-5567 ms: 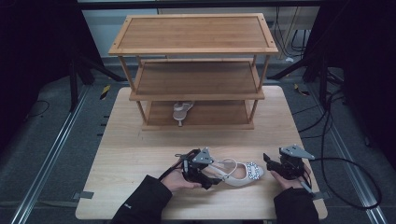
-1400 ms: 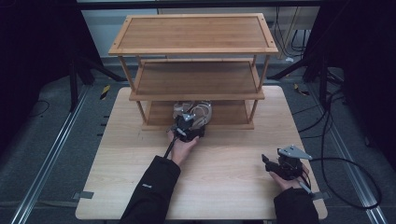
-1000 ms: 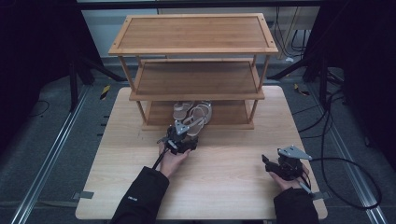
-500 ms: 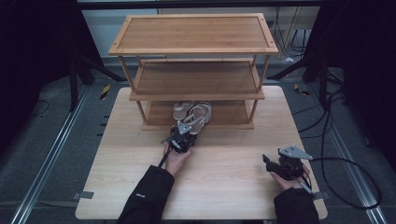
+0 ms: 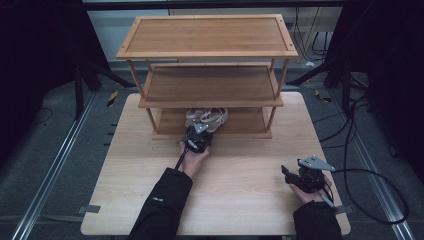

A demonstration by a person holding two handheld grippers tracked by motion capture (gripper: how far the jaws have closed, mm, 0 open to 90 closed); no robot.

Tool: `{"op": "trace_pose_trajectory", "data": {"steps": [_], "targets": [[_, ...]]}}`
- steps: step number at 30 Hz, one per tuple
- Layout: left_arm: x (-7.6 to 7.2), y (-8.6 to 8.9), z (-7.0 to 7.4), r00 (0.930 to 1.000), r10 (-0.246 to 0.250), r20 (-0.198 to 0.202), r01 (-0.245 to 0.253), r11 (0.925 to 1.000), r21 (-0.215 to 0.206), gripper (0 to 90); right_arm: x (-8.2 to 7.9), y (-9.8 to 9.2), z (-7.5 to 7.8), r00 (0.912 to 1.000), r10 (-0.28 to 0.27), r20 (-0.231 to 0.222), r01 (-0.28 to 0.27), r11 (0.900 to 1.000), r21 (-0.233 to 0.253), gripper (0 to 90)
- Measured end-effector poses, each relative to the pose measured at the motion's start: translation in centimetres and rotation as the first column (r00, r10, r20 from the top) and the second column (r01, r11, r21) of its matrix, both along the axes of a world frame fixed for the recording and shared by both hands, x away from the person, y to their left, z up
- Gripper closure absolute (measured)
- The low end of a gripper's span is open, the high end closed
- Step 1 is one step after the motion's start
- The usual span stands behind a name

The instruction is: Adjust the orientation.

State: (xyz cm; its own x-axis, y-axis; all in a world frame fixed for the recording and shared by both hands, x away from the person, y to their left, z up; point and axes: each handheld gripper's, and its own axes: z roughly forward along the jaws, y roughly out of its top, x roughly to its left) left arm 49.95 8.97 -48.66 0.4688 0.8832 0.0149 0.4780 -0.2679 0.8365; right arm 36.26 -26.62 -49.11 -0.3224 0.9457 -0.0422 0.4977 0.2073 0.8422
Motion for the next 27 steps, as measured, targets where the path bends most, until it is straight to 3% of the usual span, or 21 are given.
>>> {"op": "trace_pose_trajectory", "data": {"steps": [5, 8, 15, 19, 27], "targets": [[0.8, 0.2, -0.6, 0.9993, 0.038, 0.0, -0.038, 0.9993, -0.006, 78.3, 0.0, 0.0, 0.0, 1.0, -0.002, 0.0, 0.002, 1.0, 0.002, 34.1], [1.0, 0.3, -1.0, 0.9992, 0.039, -0.011, -0.039, 0.9991, 0.015, 78.1, 0.1, 0.0, 0.0, 1.0, -0.001, -0.001, 0.001, 1.0, 0.001, 34.2], [1.1, 0.7, -1.0, 0.9992, 0.034, -0.022, -0.034, 0.9994, 0.006, 76.8, 0.0, 0.0, 0.0, 1.0, -0.001, 0.0, 0.001, 1.0, 0.003, 34.3], [0.0, 1.4, -0.3, 0.9999, 0.005, -0.01, -0.005, 1.0, -0.002, 62.5, 0.0, 0.1, 0.0, 1.0, -0.004, 0.0, 0.004, 1.0, 0.008, 34.2], [-3.4, 5.2, 1.0, 0.9994, -0.034, -0.013, 0.033, 0.999, -0.03, 50.7, 0.0, 0.2, 0.0, 1.0, -0.006, 0.002, 0.006, 1.0, 0.004, 33.9]]}}
